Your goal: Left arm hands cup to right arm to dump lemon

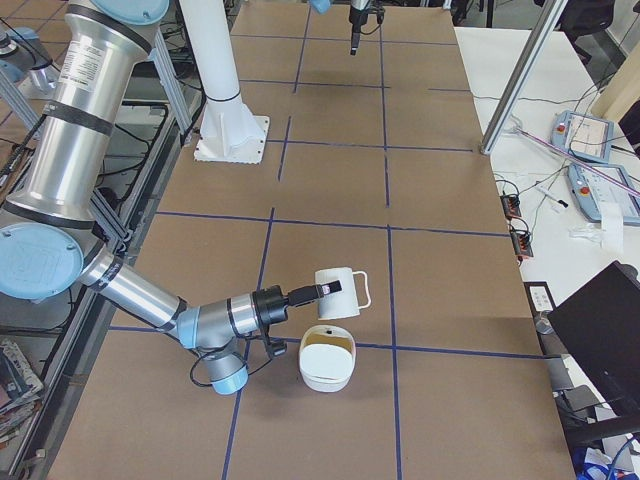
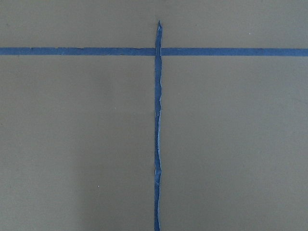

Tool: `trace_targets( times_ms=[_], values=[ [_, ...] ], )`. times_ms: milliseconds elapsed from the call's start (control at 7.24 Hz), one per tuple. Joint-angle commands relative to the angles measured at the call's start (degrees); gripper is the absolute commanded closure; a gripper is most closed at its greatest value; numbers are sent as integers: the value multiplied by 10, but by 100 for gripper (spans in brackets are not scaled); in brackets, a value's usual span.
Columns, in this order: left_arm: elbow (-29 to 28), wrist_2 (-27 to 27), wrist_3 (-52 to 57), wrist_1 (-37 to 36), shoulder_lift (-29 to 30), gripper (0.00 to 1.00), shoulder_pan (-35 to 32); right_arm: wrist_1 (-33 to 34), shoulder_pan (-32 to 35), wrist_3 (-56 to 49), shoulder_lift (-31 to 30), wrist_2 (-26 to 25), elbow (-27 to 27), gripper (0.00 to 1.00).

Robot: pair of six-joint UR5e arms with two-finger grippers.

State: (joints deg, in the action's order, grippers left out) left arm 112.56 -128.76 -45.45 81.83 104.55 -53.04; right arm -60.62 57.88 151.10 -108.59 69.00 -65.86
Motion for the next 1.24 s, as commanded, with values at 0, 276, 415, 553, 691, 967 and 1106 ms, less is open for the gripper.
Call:
trace_targets(
  times_ms=[0, 276, 415, 553, 691, 967, 1106],
  values=[
    [6, 0, -1, 0, -3, 0, -1, -22, 0, 6, 8, -4, 14, 92],
    [12, 0, -3, 0, -4, 0, -1, -22, 0, 9, 8, -4, 13, 92],
    [12, 0, -8, 0, -4, 0, -1, -22, 0, 45, 11, -5, 14, 92],
    [12, 0, -8, 0, -4, 0, -1, -20, 0, 55, 11, -5, 14, 92],
    [12, 0, -8, 0, -4, 0, -1, -20, 0, 55, 11, -5, 14, 92],
    [12, 0, -8, -1, -4, 0, -1, -7, 0, 55, 11, -4, 13, 87],
    [11, 0, -8, -1, -4, 0, -1, -8, 0, 56, 12, -4, 13, 87]
  ],
)
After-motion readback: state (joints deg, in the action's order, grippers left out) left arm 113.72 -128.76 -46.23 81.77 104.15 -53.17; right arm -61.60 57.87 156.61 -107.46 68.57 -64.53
